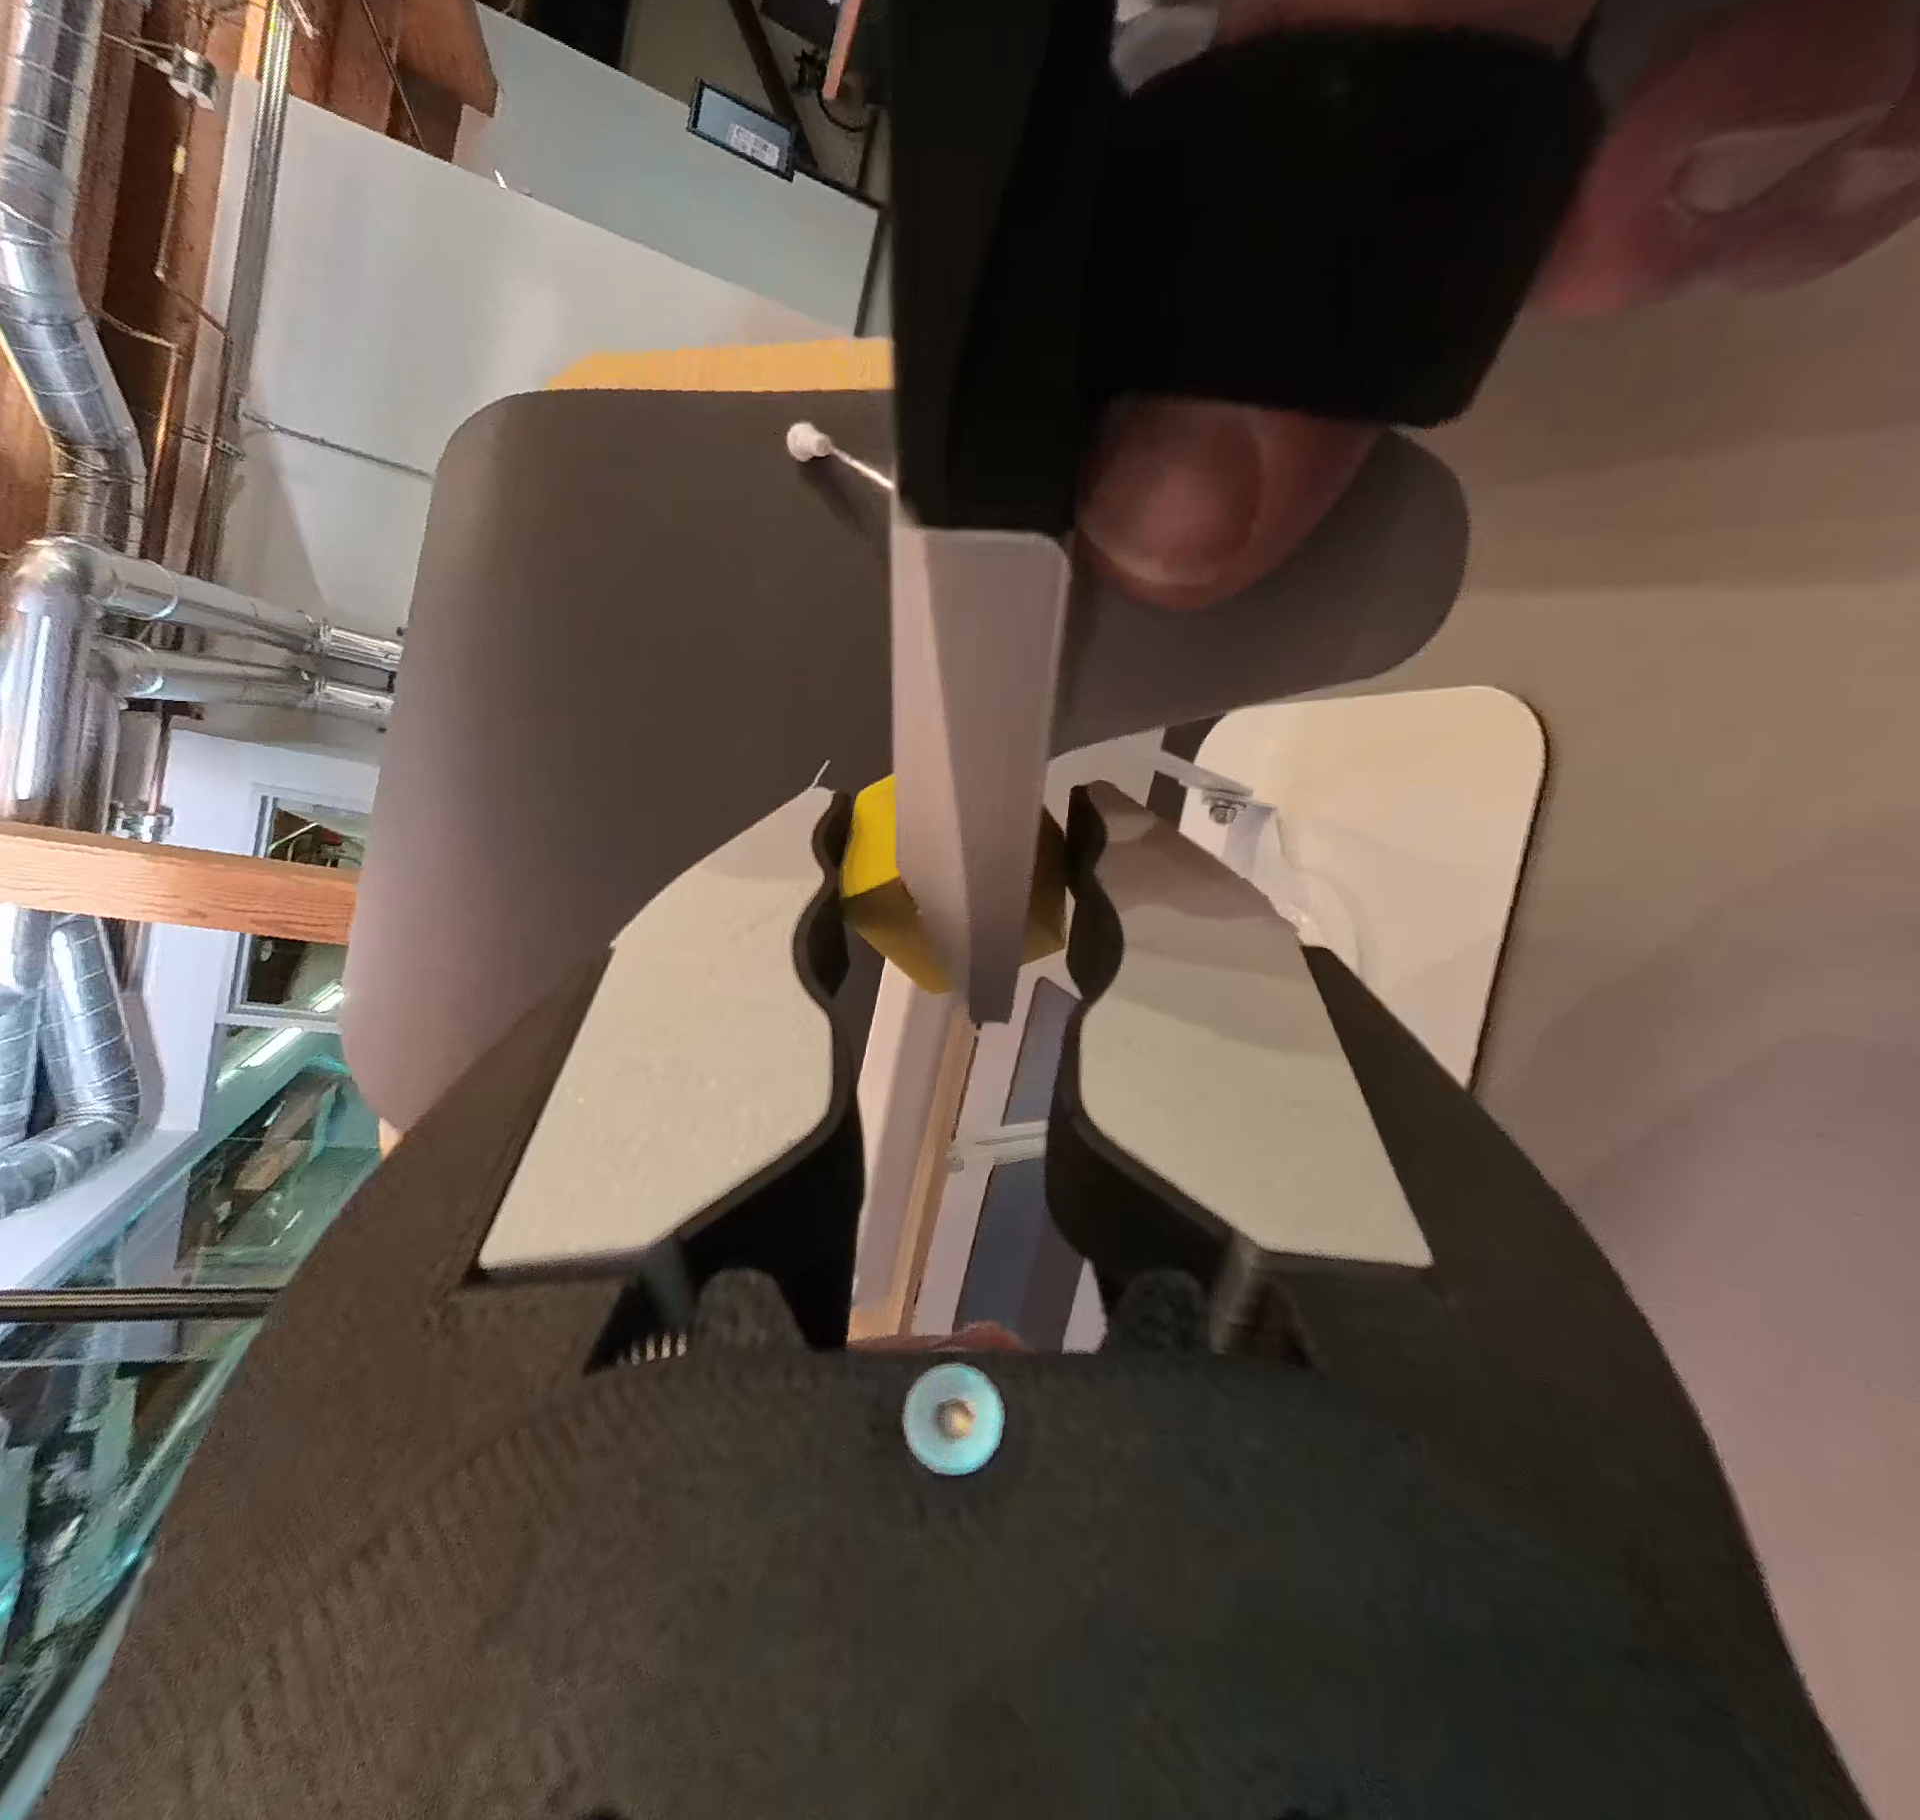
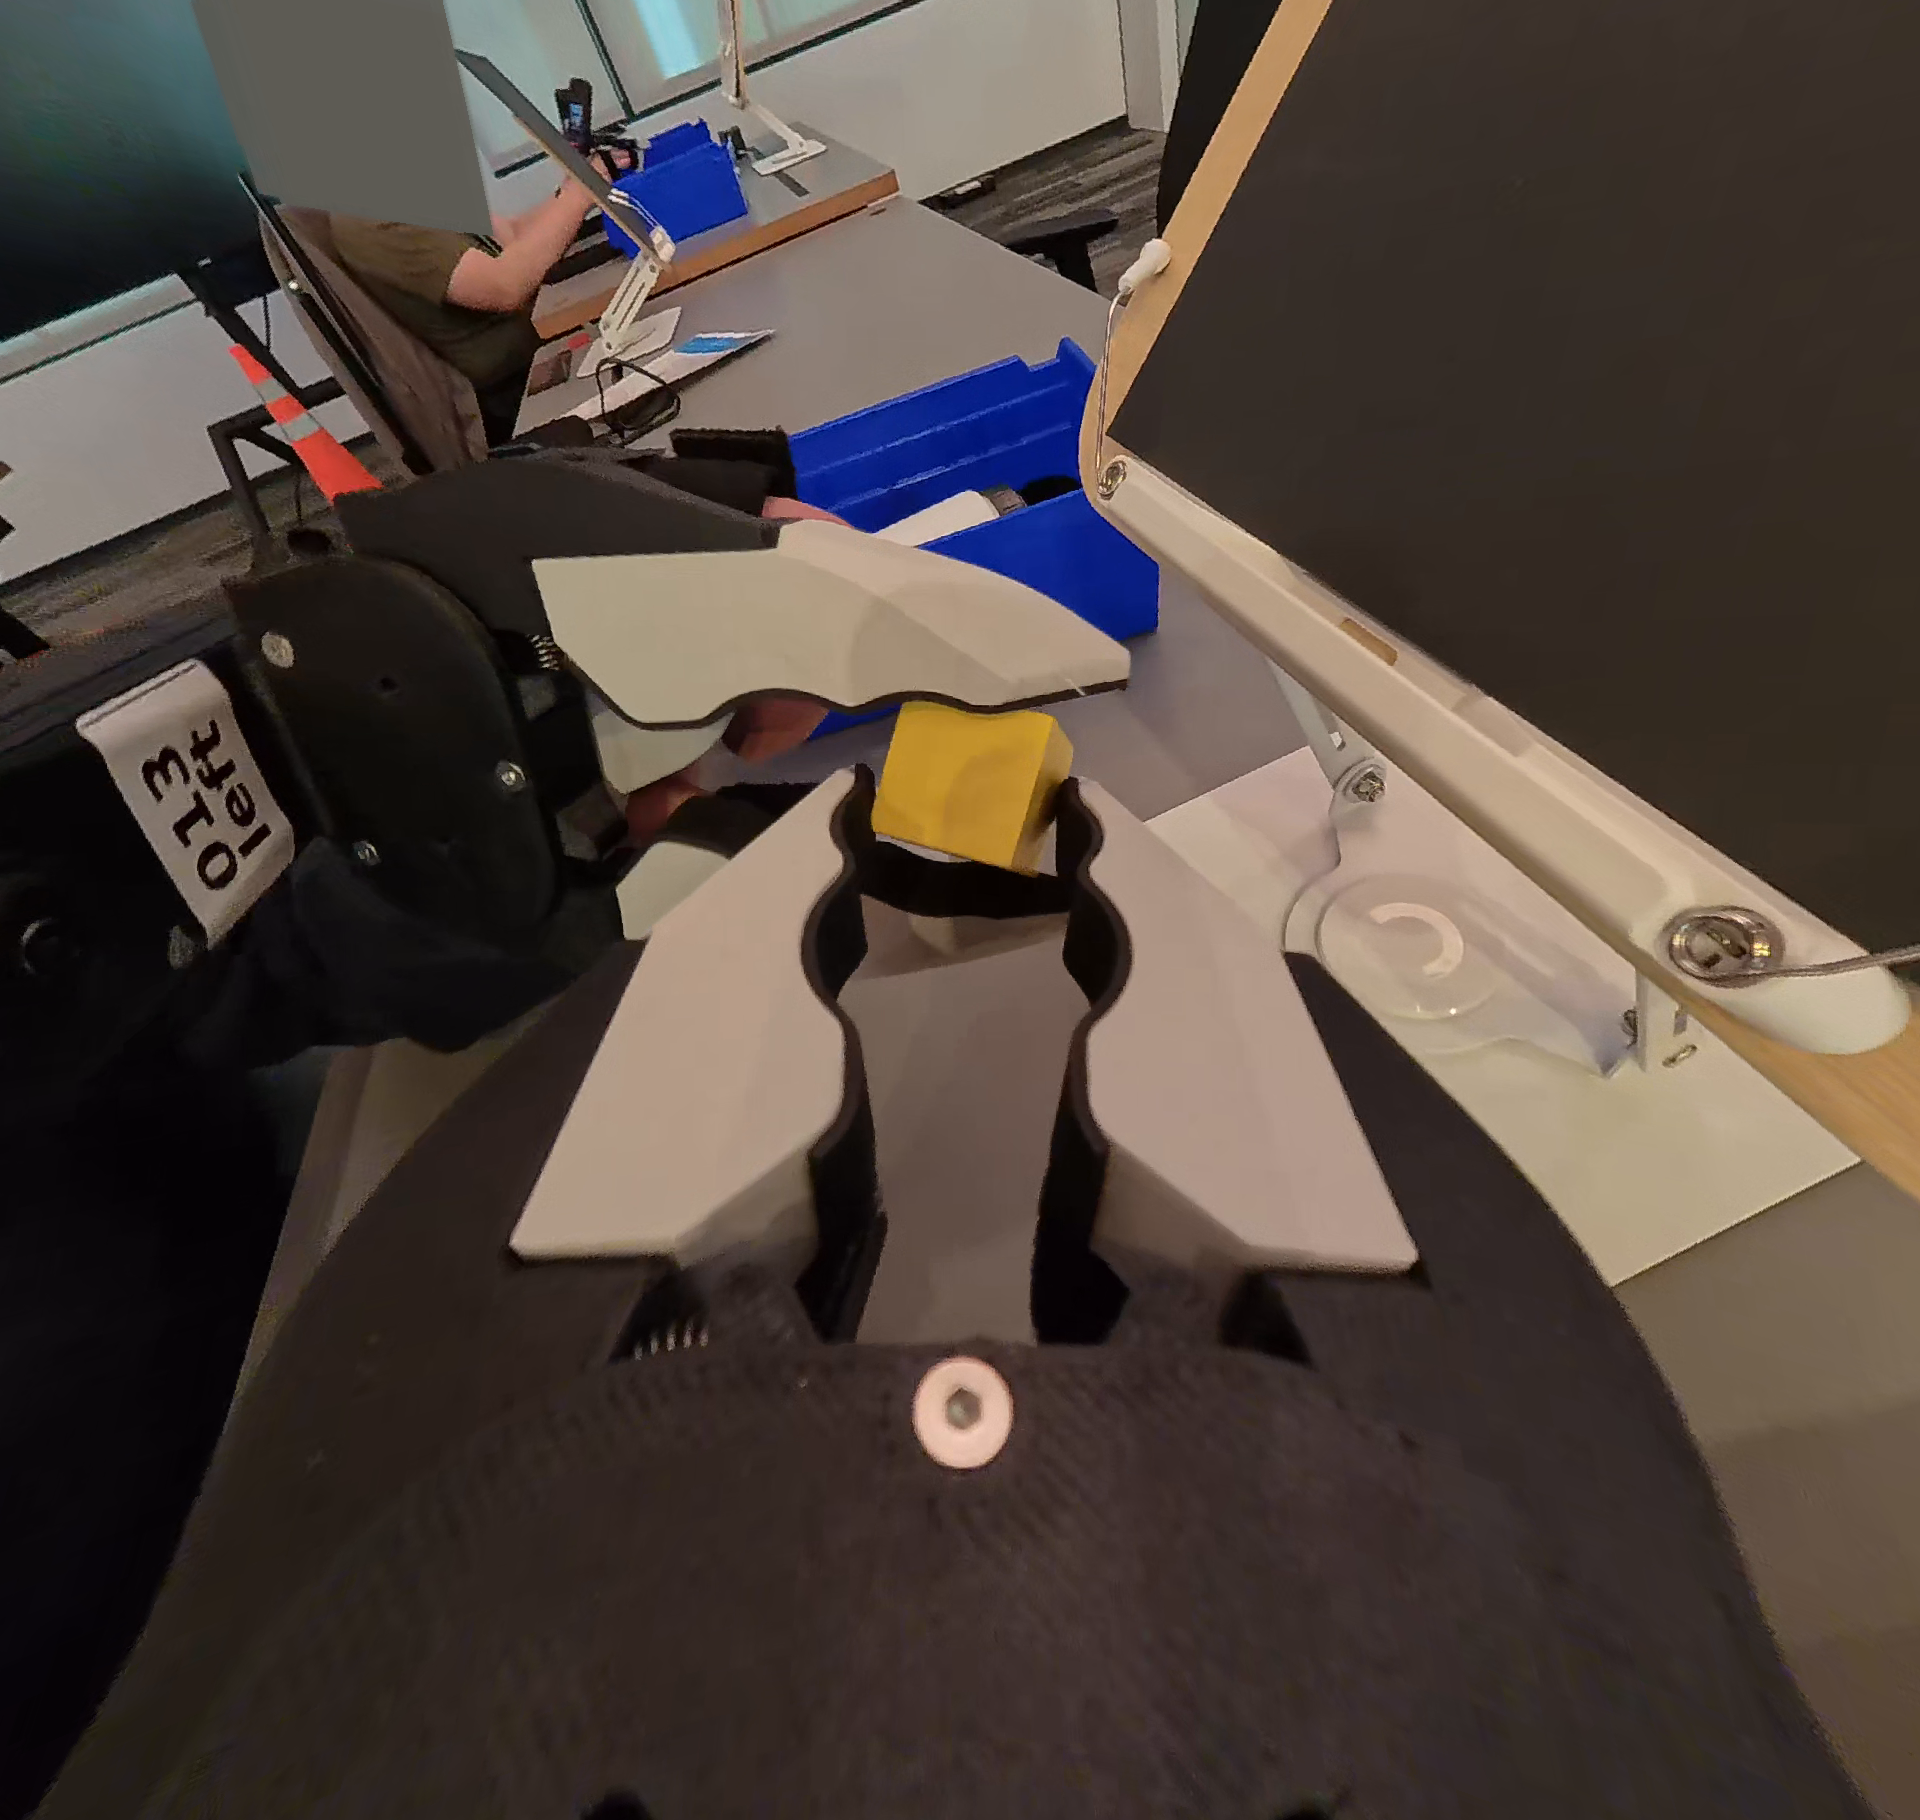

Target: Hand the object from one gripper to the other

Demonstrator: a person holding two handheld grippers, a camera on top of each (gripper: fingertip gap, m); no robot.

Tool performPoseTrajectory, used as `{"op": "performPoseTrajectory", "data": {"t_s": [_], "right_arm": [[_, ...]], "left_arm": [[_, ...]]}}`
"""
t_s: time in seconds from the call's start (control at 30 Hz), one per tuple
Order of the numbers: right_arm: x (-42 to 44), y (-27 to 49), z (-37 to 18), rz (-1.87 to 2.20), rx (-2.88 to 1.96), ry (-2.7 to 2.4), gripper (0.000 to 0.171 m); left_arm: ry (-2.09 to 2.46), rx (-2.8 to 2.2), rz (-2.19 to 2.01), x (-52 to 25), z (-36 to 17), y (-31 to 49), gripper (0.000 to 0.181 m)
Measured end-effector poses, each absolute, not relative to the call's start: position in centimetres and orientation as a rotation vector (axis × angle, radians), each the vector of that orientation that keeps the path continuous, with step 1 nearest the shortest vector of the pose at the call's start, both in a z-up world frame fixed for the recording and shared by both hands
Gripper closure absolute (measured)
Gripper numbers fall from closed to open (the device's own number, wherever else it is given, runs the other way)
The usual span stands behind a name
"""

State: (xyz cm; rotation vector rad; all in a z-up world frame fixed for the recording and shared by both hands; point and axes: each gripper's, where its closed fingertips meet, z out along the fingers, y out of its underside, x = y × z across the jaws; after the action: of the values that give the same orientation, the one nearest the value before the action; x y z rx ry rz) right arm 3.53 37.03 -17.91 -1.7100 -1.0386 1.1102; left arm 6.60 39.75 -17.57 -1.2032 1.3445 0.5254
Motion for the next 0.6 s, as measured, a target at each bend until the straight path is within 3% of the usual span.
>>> {"op": "performPoseTrajectory", "data": {"t_s": [0.3,0.6], "right_arm": [[4.6,36.0,-15.7,1.431,-1.516,-1.018,0.139],[5.5,34.2,-14.3,1.577,-1.286,-1.094,0.140]], "left_arm": [[1.321,-1.242,0.037,6.8,-16.1,37.7,0.135],[1.200,-1.347,-0.938,7.9,-14.0,34.0,0.130]]}}
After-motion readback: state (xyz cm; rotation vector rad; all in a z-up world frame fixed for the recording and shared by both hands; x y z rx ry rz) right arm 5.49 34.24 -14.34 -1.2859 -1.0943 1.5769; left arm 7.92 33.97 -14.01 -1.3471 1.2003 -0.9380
